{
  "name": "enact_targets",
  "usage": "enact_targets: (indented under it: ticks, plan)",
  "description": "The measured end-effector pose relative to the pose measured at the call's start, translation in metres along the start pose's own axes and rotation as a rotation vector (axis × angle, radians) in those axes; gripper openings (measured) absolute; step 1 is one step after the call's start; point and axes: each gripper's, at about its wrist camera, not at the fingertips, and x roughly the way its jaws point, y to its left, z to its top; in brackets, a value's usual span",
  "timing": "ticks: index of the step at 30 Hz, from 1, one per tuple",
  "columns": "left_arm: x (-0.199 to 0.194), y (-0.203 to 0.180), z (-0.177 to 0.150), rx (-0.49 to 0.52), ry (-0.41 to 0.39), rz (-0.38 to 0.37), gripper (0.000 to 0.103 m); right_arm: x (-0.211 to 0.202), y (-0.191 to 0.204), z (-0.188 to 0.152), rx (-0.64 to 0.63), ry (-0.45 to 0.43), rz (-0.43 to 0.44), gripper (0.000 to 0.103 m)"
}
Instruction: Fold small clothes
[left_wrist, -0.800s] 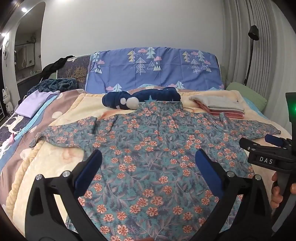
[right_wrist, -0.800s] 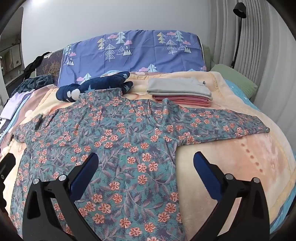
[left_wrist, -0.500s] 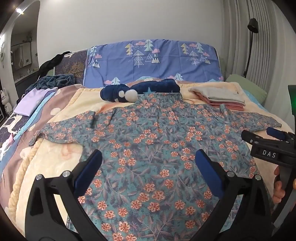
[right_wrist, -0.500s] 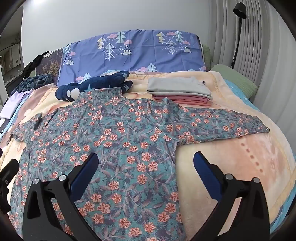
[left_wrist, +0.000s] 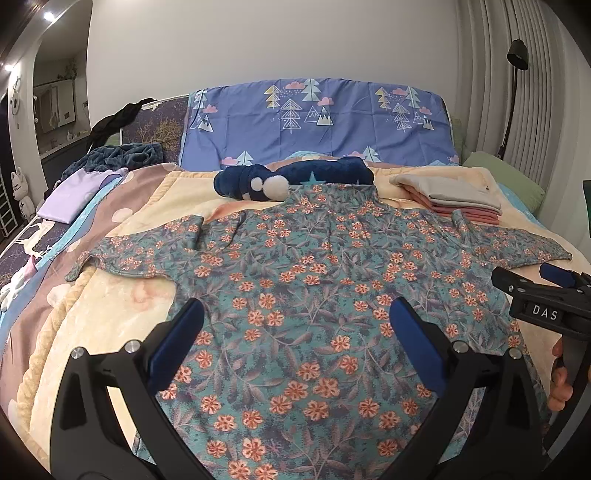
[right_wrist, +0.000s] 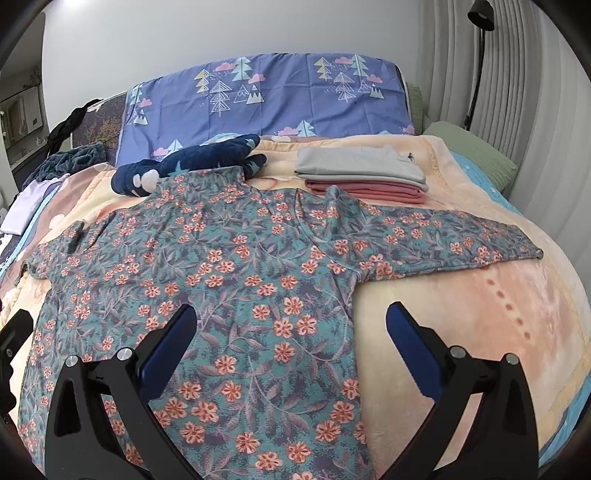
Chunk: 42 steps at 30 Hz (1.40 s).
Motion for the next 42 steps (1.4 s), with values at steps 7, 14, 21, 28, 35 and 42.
enact_targets:
  ticks: [7,14,21,28,35,42]
  plan:
    - [0.0035,0.0022,-0.0029,-0.002,0.016,-0.003,0.101,0.0043,-0.0022,-0.0026,0.004,0.015,-0.006,0.102]
    - [0.0046,-0.0012,-0.0041,0.016,0.015,-0.008,0.101,0.0079,-0.0012,-0.0029,-0.001,0.023,-0.004,0.102]
    - [0.0039,-0.0055,-0.0062,0.038,0.000,0.000,0.101,0.0094,-0.0006,-0.0037,-0.001,0.027,-0.003,0.102]
    - [0.0044,-0.0054,-0.0063,0.040,0.000,0.000,0.101,0.0104,-0.0010,-0.0047,0.000,0.030,-0.002,0.102]
    - [0.0046,-0.0062,-0.0061,0.042,0.000,-0.003,0.101,0.0107,0.0006,-0.0041,-0.008,0.030,0.001,0.102]
    - [0.0079,-0.0044,-0.0067,0.028,0.003,-0.007,0.101,0.0102,0.0023,-0.0036,-0.014,0.031,0.007,0.102]
